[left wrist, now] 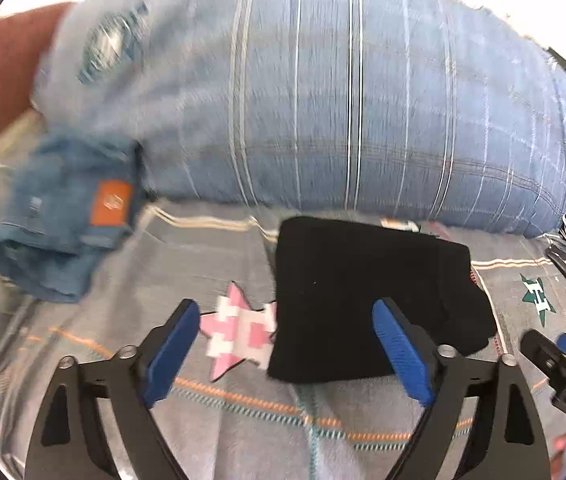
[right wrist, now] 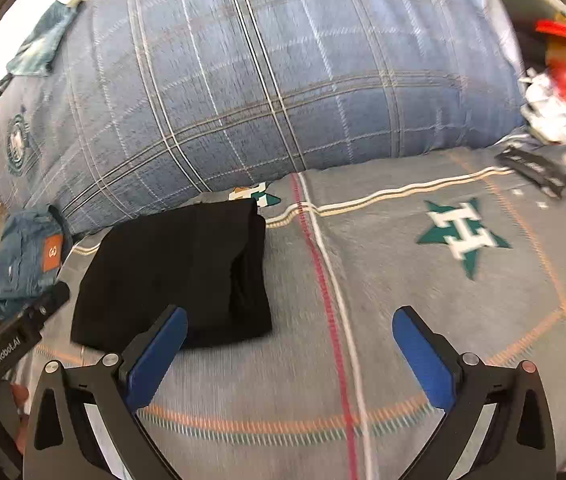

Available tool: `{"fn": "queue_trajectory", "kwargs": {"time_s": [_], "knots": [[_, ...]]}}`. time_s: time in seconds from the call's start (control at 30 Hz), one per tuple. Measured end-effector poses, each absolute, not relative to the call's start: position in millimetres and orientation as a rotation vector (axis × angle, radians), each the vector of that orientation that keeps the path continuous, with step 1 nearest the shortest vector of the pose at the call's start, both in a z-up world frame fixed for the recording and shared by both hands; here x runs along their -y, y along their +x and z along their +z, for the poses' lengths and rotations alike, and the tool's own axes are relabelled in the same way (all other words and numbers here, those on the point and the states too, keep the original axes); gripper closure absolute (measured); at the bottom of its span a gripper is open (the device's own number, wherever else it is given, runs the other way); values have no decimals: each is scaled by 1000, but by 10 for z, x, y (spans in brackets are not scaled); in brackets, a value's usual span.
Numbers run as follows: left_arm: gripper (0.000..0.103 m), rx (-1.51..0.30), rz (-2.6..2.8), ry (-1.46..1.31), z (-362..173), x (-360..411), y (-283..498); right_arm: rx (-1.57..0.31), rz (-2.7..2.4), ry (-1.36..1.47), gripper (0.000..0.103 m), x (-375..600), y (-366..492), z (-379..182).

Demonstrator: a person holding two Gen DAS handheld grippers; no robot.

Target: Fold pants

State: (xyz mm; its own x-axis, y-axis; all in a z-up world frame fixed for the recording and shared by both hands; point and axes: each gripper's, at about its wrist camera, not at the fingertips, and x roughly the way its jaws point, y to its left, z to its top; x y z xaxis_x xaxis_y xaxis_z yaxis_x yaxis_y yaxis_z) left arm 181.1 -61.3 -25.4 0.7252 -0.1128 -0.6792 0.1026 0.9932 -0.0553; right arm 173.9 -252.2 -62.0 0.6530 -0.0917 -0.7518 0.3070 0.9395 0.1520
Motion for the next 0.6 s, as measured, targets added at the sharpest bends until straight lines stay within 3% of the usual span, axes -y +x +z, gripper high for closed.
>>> {"fn": "queue_trajectory", "kwargs": {"time_s": [0.3, 0.6], "knots": [[1, -724, -92, -40, -225, 506, 872, -713, -285, 209, 0, 2345, 882, -415], [1, -702, -28, 8, -89, 620, 585, -645, -318, 124, 0, 2278, 479, -359]]}}
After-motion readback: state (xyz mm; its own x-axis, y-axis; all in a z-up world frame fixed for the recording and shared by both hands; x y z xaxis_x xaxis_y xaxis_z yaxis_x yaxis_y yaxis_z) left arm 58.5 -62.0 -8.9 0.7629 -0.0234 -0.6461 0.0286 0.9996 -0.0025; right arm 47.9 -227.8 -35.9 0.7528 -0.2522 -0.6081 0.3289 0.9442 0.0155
